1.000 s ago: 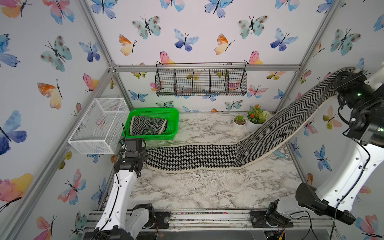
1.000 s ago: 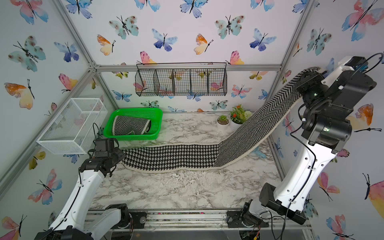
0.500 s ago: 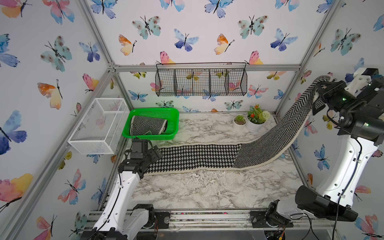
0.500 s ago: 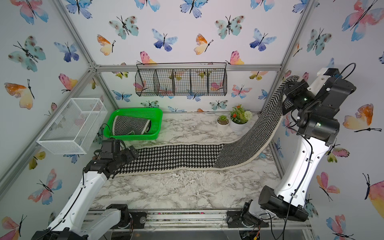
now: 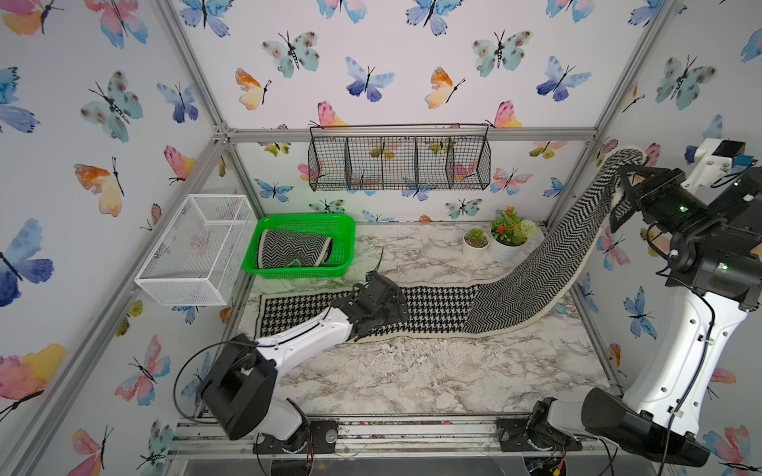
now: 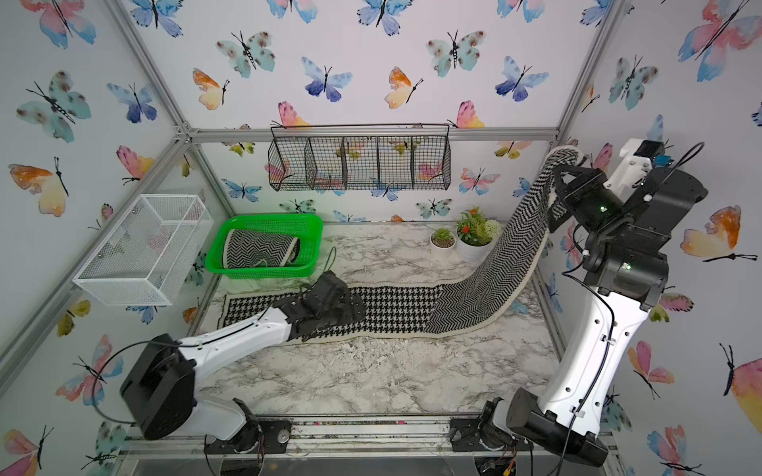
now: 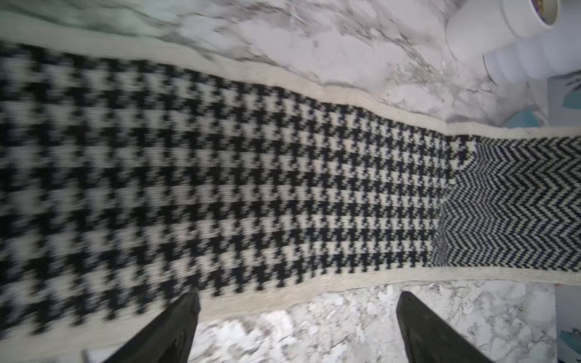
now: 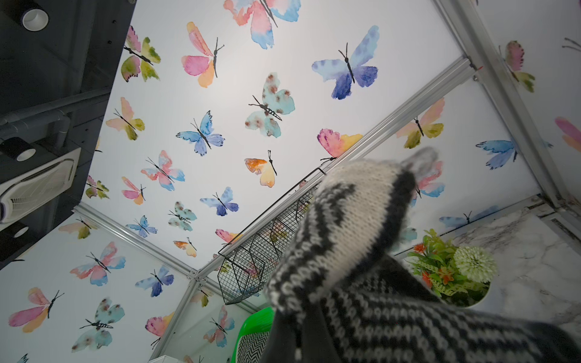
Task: Roll up the scarf and place it into the basket
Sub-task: Flatten out the scarf at the center of the board.
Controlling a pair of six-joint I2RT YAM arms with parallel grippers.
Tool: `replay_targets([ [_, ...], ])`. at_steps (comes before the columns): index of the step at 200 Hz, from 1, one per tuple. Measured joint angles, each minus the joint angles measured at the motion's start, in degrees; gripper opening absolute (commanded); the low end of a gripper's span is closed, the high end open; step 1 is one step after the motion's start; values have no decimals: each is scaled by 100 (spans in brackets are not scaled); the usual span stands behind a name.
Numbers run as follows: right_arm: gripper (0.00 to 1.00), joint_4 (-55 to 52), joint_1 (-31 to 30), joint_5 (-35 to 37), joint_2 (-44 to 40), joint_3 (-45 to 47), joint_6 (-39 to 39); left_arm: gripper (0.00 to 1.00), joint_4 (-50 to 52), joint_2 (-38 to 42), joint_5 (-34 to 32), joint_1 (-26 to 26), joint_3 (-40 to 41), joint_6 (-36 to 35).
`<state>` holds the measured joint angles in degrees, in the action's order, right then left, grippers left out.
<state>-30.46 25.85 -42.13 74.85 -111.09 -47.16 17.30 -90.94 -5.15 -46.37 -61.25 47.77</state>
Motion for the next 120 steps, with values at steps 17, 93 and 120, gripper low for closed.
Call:
replay_targets([
  [17, 2, 61, 0, -61, -151, 59, -52, 98, -127, -981, -2, -356, -938, 76],
  [93, 2, 599, 0, -428, -457, 348, -341, 98, 437, -4474, 201, -1392, -5453, 138],
  [120, 2, 647, 0, -470, -503, 348, -372, 98, 647, -5246, 323, -1626, -6537, 149],
])
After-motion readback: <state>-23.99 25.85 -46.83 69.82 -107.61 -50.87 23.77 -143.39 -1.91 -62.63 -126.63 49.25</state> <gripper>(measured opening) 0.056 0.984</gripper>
